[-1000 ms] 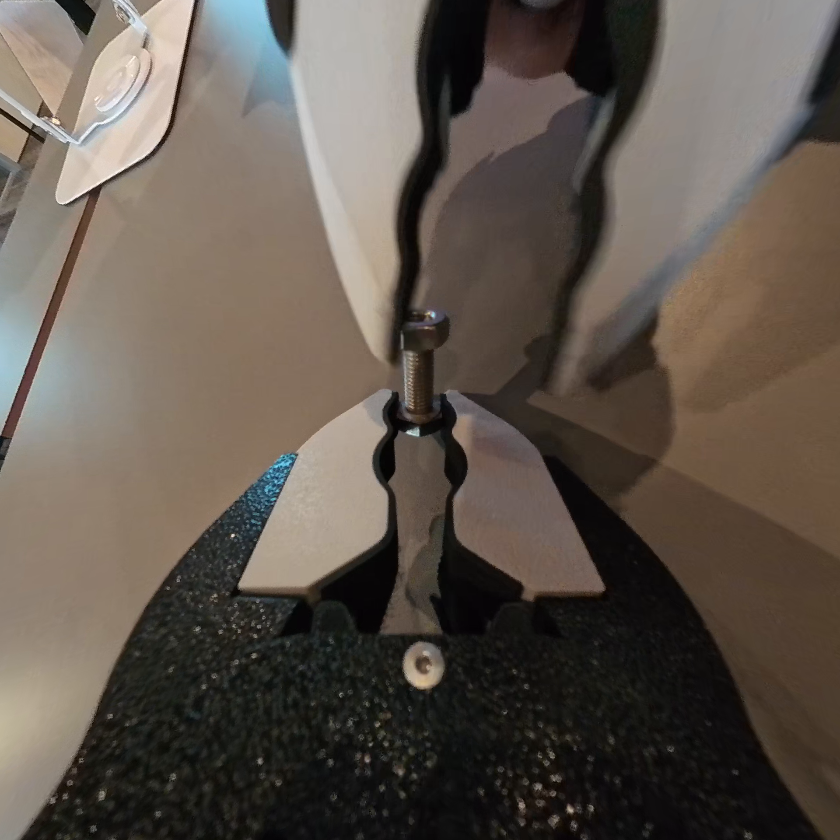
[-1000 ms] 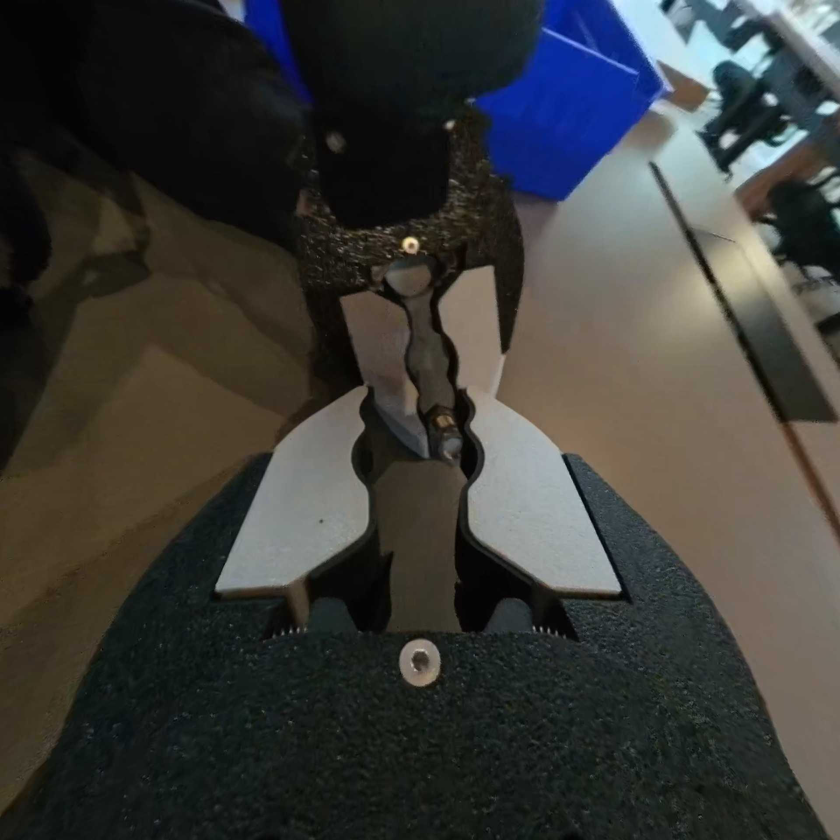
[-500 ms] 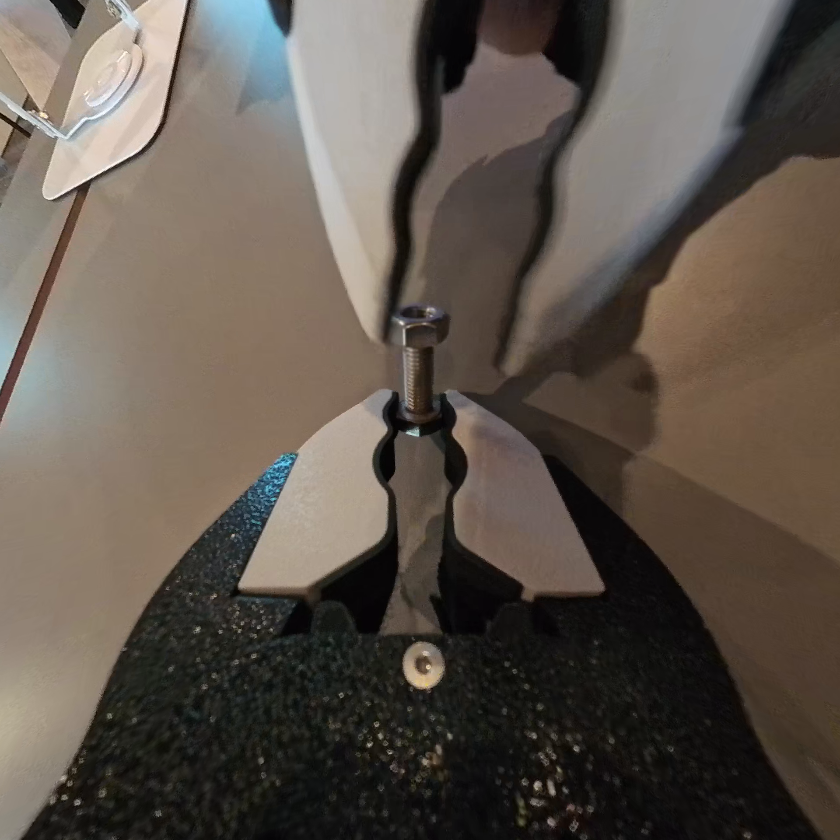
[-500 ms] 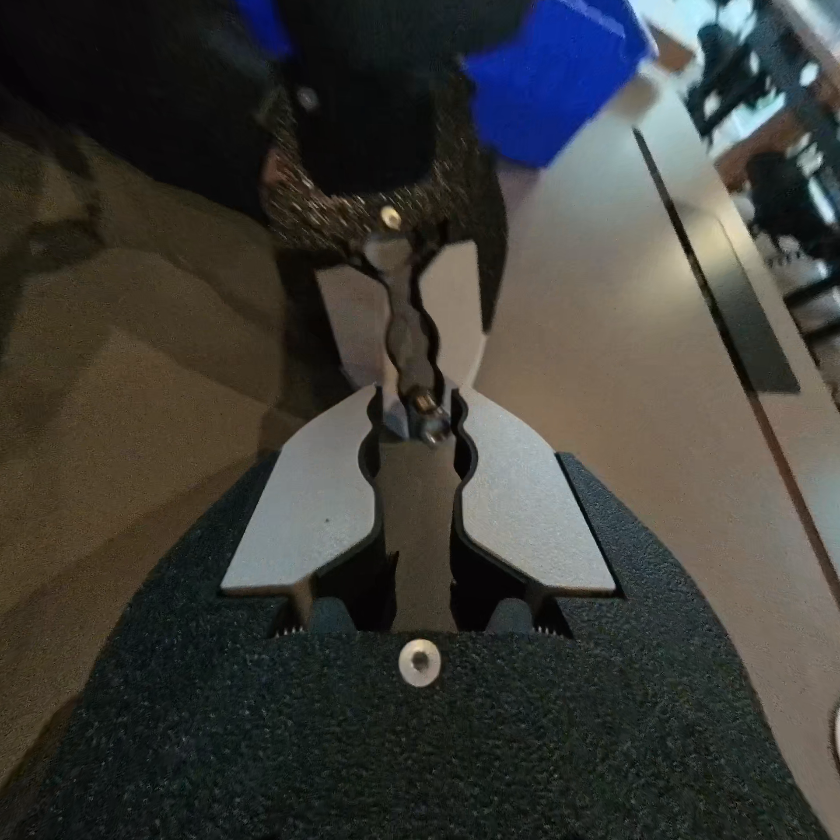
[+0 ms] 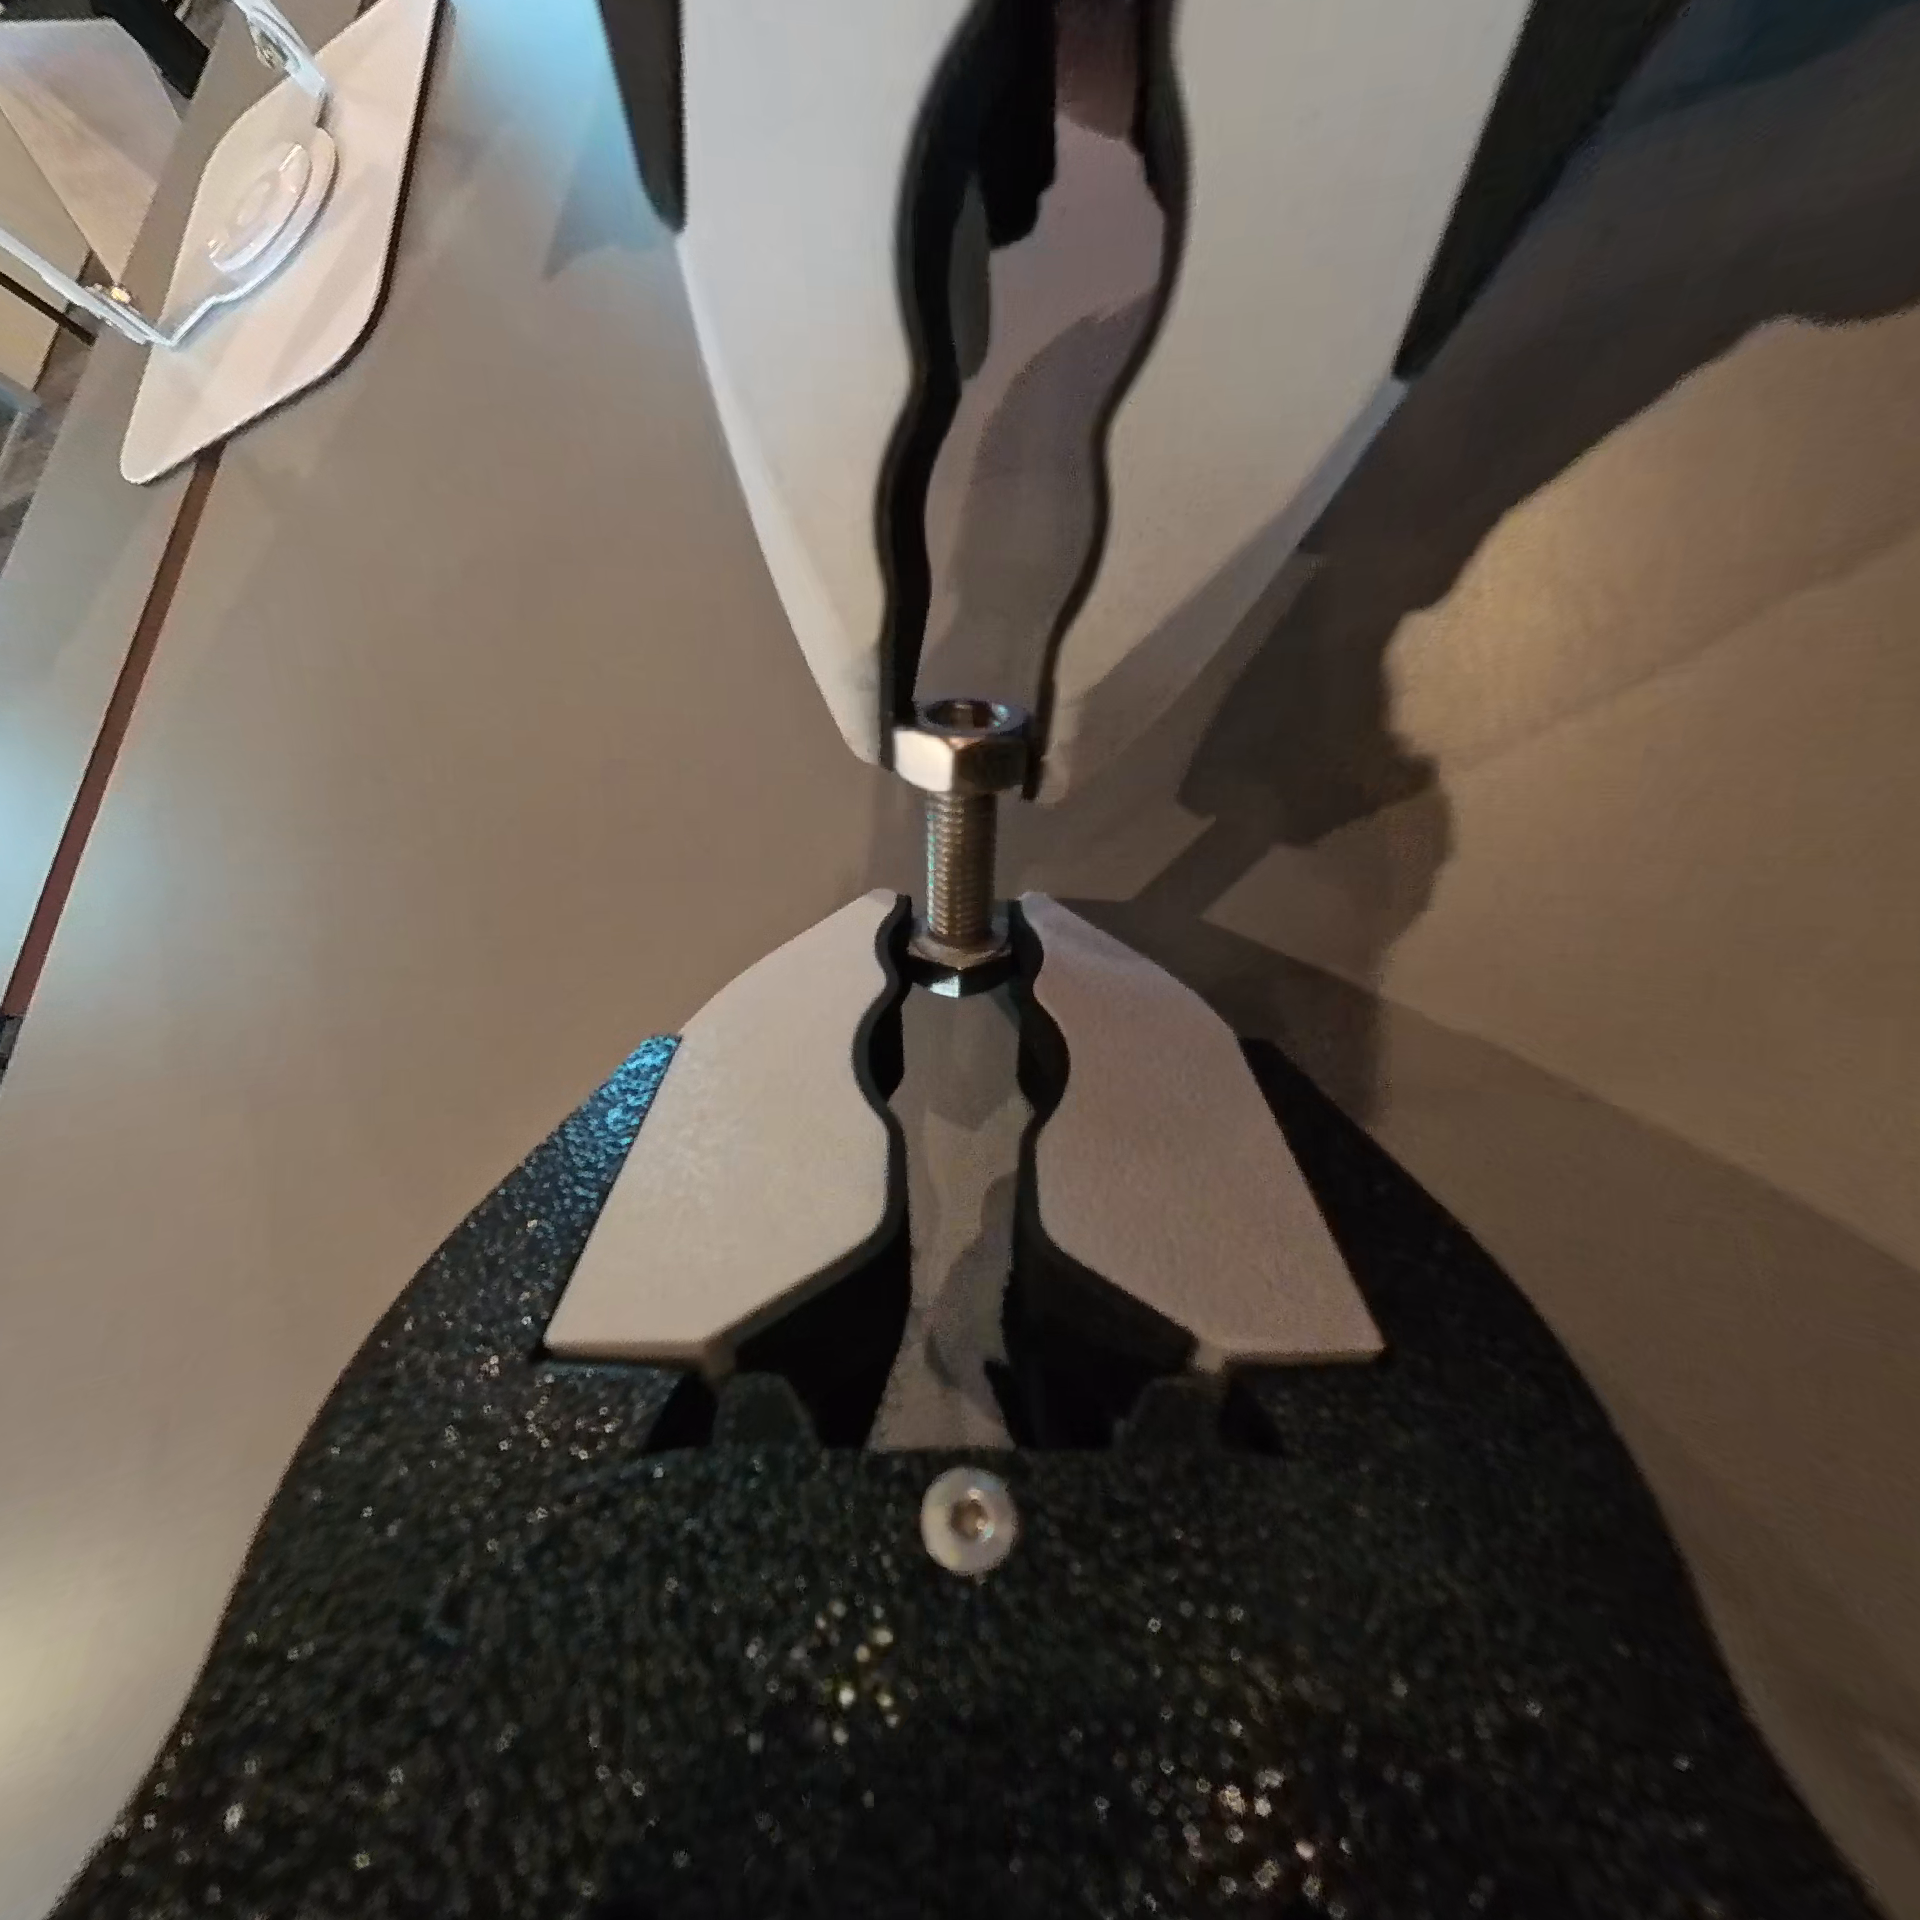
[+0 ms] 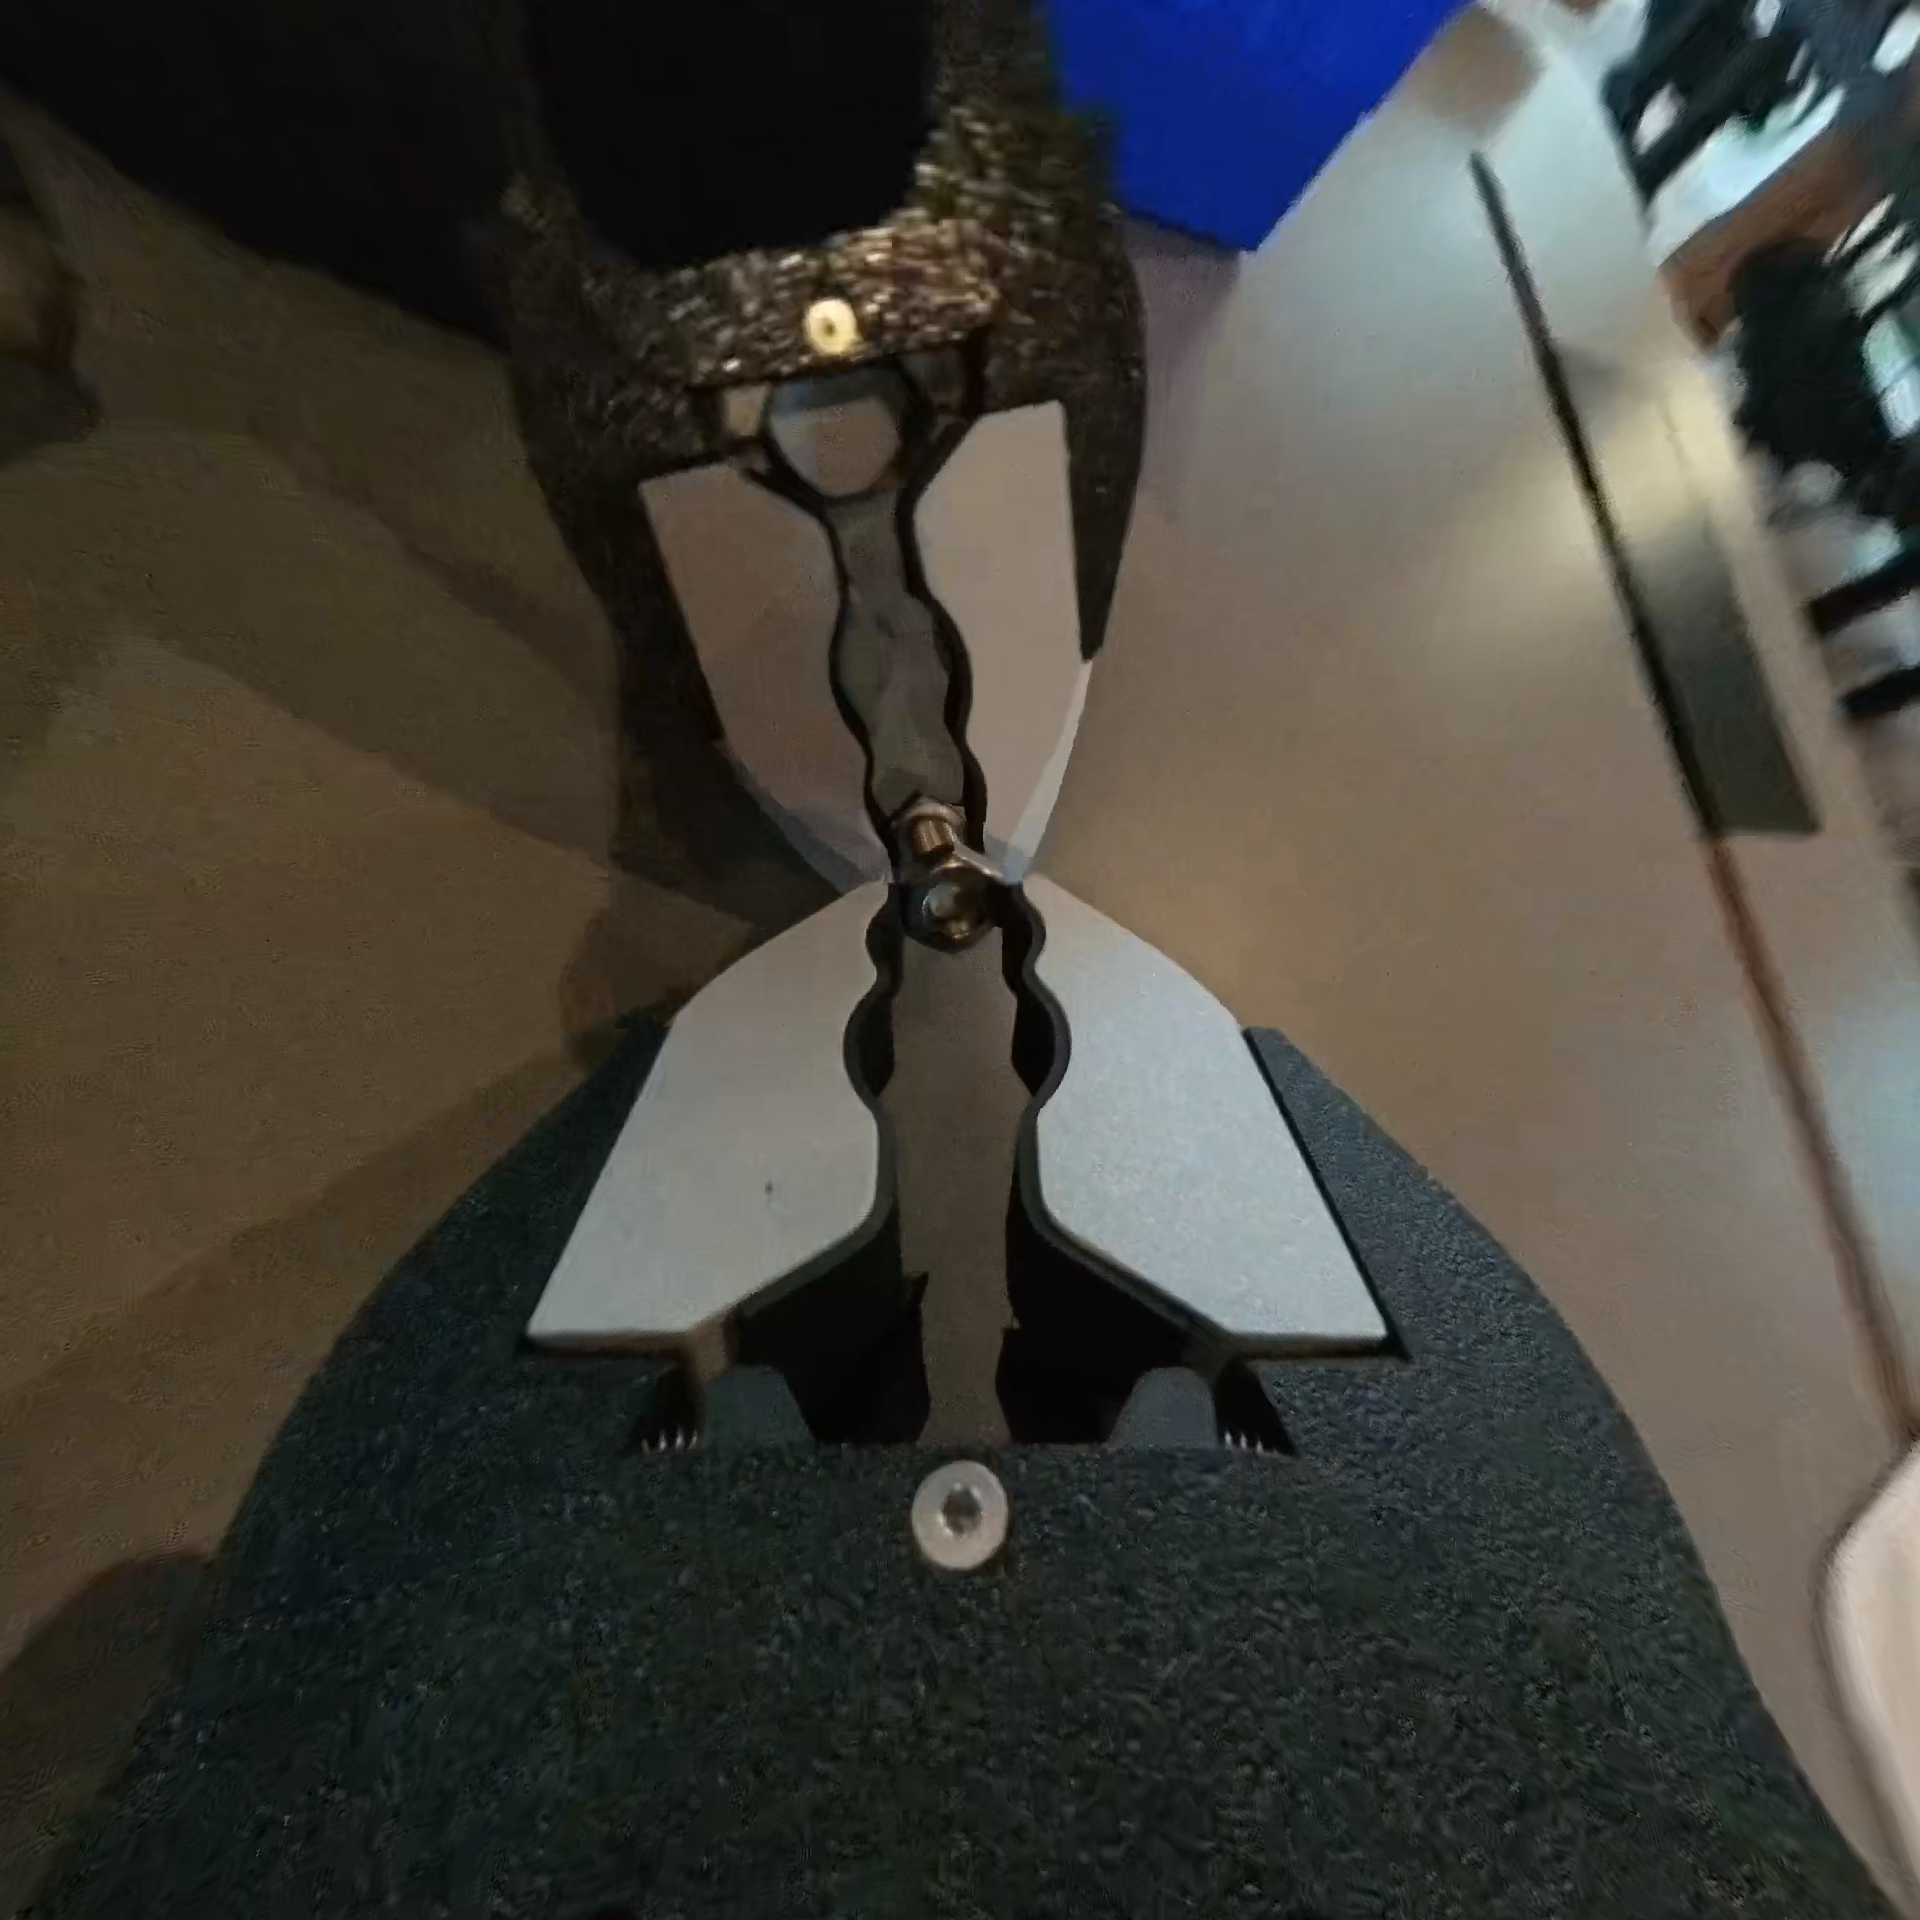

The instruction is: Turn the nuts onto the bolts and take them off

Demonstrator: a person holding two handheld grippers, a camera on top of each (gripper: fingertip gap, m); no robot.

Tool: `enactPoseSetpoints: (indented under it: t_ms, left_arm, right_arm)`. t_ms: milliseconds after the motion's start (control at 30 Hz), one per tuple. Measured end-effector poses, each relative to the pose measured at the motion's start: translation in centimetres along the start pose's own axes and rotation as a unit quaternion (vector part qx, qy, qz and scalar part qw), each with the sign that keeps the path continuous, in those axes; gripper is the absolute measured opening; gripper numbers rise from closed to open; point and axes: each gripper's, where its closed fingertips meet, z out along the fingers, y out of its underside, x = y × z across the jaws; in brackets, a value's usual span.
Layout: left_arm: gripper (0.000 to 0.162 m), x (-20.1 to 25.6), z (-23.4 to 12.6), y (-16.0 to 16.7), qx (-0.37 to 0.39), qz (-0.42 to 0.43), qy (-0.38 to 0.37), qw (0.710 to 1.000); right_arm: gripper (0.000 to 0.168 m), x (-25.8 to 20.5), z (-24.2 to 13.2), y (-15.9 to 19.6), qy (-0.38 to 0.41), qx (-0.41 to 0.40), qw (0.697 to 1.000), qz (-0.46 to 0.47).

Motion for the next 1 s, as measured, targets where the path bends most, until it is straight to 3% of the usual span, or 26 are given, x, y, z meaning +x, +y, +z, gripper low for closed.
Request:
enactPoseSetpoints:
  t_ms: [33,100,167,300,400,533,667,767,867,1000]
  left_arm:
    - [0.016,0.0,0.0,0.0,0.001,0.001,0.001,1.000]
    - [0.016,0.0,0.0,0.0,0.001,0.004,0.000,1.000]
    - [0.017,0.0,0.0,0.0,0.000,-0.002,0.002,1.000]
    - [0.017,0.0,0.0,0.0,0.001,-0.013,0.004,1.000]
    - [0.017,0.0,0.0,0.0,-0.005,-0.009,-0.004,1.000]
    - [0.017,0.0,0.0,0.0,-0.004,-0.010,-0.003,1.000]
    - [0.017,0.0,0.0,0.0,-0.006,-0.010,-0.003,1.000]
    - [0.017,0.0,0.0,0.0,-0.004,-0.010,-0.002,1.000]
    - [0.017,0.0,0.0,0.0,-0.004,-0.013,0.000,1.000]
    - [0.017,0.0,0.0,0.0,-0.004,-0.014,0.000,1.000]
  right_arm:
    - [0.018,0.0,0.0,0.0,0.011,0.004,0.999,-0.043]
    - [0.018,0.0,-0.1,0.0,0.035,0.003,0.993,-0.111]
    - [0.019,0.3,-0.1,0.1,0.052,-0.003,0.992,-0.114]
    - [0.040,0.9,-0.8,-0.9,0.009,0.026,0.997,0.074]
    - [0.031,1.4,-1.3,-0.8,-0.033,0.039,0.976,0.211]
    - [0.031,0.2,-1.1,0.4,-0.084,-0.003,0.957,0.278]
    - [0.036,-1.7,-0.5,0.5,-0.127,-0.034,0.952,0.276]
    - [0.050,-1.5,-0.2,-1.5,-0.106,0.020,0.972,0.210]
    - [0.040,-0.7,-0.8,-2.7,-0.053,0.054,0.987,0.144]
    - [0.035,0.4,-1.1,-0.7,-0.039,0.004,0.980,0.193]
